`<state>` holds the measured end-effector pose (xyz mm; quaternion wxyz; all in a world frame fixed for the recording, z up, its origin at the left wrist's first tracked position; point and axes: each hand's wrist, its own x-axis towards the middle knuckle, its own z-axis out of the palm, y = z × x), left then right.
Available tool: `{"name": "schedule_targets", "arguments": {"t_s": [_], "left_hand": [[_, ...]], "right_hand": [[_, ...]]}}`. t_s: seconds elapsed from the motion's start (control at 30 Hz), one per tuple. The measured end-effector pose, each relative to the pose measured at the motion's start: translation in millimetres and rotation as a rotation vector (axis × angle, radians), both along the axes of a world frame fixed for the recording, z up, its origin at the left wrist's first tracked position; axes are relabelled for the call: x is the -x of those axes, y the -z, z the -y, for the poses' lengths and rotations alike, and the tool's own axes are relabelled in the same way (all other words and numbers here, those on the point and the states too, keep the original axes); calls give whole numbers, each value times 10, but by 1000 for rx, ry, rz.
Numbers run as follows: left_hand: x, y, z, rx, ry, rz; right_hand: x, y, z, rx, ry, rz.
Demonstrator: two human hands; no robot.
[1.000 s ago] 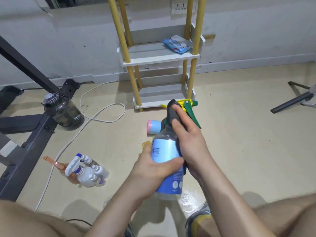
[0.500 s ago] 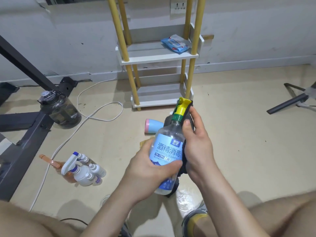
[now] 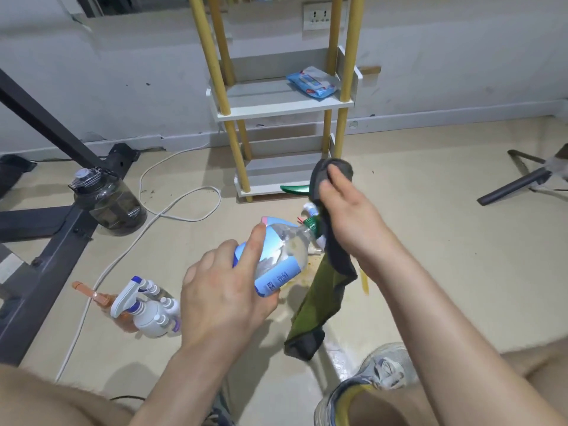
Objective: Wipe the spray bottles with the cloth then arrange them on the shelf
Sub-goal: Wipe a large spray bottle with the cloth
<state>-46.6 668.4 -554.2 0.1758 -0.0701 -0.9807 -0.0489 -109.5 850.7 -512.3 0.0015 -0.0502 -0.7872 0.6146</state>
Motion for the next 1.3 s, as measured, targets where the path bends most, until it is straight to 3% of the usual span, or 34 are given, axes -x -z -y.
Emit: {"name": "schedule_targets", "arguments": {"t_s": [0.07, 0.17, 0.33, 0.37, 0.47, 0.5, 0.53, 0.63, 0.7, 0.77, 0.87, 0.93, 1.0, 1.1, 1.23, 1.3], "left_hand": [[-4, 15, -1, 50, 18, -63], [-79, 48, -47, 63, 57, -108], [-118, 90, -49, -9, 80, -31], [-98, 82, -34, -22, 76, 3], [-44, 60, -23, -64, 65, 101], [-41, 57, -29, -73, 65, 110], [-40, 57, -38, -72, 64, 105], [-68, 67, -51, -28, 70, 54], [-87, 79, -49, 23, 88, 13], [-83, 86, -48, 42, 98, 17], [-55, 81, -68, -11, 93, 117], [-55, 66, -71, -73, 74, 208], [-45, 59, -64, -118, 44, 264], [-65, 9, -103, -128, 33, 253], [-80, -27, -182, -250, -64, 299], [-58, -34, -186, -372, -104, 356]], "right_hand": [[54, 134, -4, -296, -71, 24], [95, 276, -41, -516, 50, -45], [286, 286, -170, -512, 199, -14], [316, 288, -210, -432, 235, 19], [344, 305, -303, 70, 306, 169], [317, 297, -288, 140, 273, 193], [291, 309, -256, 124, 231, 167], [215, 388, -180, -242, 206, -50], [252, 420, -200, -358, 246, -77], [283, 432, -233, -227, 305, -16], [258, 370, -255, 299, 412, 216], [157, 331, -230, 525, 338, 309], [104, 405, -150, 494, 281, 224], [21, 583, 38, 385, 478, 23], [-61, 507, 226, 927, 567, 168], [-93, 495, 343, 924, 483, 201]]}}
